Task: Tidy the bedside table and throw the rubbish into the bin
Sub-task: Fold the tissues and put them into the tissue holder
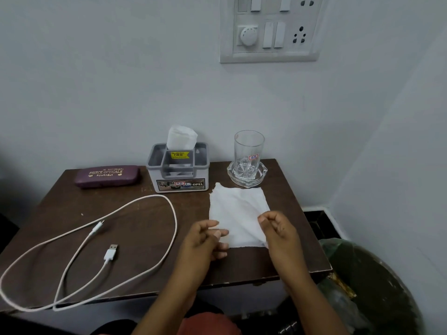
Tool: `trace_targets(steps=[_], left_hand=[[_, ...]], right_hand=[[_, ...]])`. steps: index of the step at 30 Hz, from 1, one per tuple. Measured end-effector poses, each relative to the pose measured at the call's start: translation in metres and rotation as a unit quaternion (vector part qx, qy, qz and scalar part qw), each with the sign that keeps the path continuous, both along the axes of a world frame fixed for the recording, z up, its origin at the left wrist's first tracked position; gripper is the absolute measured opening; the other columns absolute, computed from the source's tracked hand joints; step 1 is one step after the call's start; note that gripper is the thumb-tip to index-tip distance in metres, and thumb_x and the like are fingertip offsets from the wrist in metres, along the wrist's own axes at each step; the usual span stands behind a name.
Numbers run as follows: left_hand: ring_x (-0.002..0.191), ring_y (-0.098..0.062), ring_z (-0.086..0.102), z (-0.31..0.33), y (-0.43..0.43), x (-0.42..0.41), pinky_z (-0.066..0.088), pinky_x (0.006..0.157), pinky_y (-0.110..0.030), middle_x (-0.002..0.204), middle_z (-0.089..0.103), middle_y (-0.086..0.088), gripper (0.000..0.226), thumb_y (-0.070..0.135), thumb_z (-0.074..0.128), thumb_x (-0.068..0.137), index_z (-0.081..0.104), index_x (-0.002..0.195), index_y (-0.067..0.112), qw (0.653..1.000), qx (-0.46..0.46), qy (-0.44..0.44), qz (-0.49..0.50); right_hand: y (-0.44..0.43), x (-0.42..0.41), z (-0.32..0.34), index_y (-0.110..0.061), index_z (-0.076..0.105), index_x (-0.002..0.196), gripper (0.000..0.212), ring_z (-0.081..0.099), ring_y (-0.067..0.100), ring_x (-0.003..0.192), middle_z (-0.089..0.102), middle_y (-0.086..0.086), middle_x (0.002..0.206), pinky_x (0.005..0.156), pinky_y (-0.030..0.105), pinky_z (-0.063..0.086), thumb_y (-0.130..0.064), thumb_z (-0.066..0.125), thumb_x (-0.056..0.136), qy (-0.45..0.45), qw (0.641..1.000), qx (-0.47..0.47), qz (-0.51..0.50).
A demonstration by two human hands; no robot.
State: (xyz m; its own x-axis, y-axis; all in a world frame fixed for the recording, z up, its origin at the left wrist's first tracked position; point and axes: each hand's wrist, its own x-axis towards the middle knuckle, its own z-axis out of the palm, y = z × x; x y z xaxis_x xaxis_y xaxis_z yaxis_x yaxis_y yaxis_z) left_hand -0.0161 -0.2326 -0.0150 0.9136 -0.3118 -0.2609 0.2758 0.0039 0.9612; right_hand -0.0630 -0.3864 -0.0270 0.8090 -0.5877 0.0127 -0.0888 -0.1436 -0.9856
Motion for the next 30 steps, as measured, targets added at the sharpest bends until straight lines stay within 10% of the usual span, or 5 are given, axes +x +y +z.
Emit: trace_targets(steps=[6,11,14,24,30], left_hand=[[0.106,-0.027,0.064,0.004,-0.012,0.002,0.055,0.082,-0.033,0.118,0.063,-0.018,0.045,0.038,0.047,0.093,0.053,0.122,0.004,0.953,-0.204,0.221,0.021],[0.099,-0.03,0.067,0.019,-0.021,0.006,0.05,0.088,-0.044,0.12,0.064,-0.021,0.075,0.066,0.037,0.084,0.064,0.118,0.005,0.884,-0.358,0.301,-0.027],[0.085,-0.027,0.07,0.018,-0.02,0.007,0.056,0.074,-0.033,0.107,0.07,-0.019,0.061,0.053,0.049,0.085,0.069,0.109,0.001,0.88,-0.344,0.323,-0.051],[0.112,-0.039,0.06,0.016,-0.006,-0.003,0.043,0.101,-0.051,0.121,0.062,-0.024,0.041,0.018,0.051,0.089,0.057,0.123,-0.004,0.892,-0.31,0.322,-0.068],[0.1,-0.032,0.067,0.032,0.009,-0.008,0.055,0.085,-0.048,0.11,0.069,-0.019,0.033,0.018,0.053,0.087,0.066,0.111,-0.001,0.923,-0.268,0.264,-0.082]], right_hand=[[-0.006,-0.009,0.018,-0.024,0.058,0.092,0.007,0.059,0.001,0.082,0.063,-0.018,0.082,0.067,0.011,0.044,-0.023,0.053,0.095,-0.087,0.962,-0.26,0.002],[-0.003,-0.016,0.02,-0.018,0.056,0.096,0.015,0.06,0.009,0.109,0.071,-0.003,0.094,0.103,0.032,0.036,-0.014,0.046,0.086,-0.149,0.758,-0.622,0.129],[-0.001,-0.026,0.004,-0.022,0.055,0.101,0.013,0.059,0.011,0.116,0.069,-0.006,0.109,0.105,0.04,0.035,-0.019,0.048,0.09,-0.126,0.722,-0.653,0.192],[-0.001,-0.034,0.027,-0.046,0.04,0.129,0.061,0.042,0.0,0.128,0.042,-0.031,0.134,0.096,0.019,0.037,-0.069,0.057,0.075,0.021,0.995,-0.085,0.056],[-0.015,-0.027,0.051,-0.011,0.066,0.111,0.041,0.067,0.023,0.104,0.071,0.011,0.111,0.089,0.038,0.054,-0.037,0.06,0.08,0.074,0.889,0.413,0.186]])
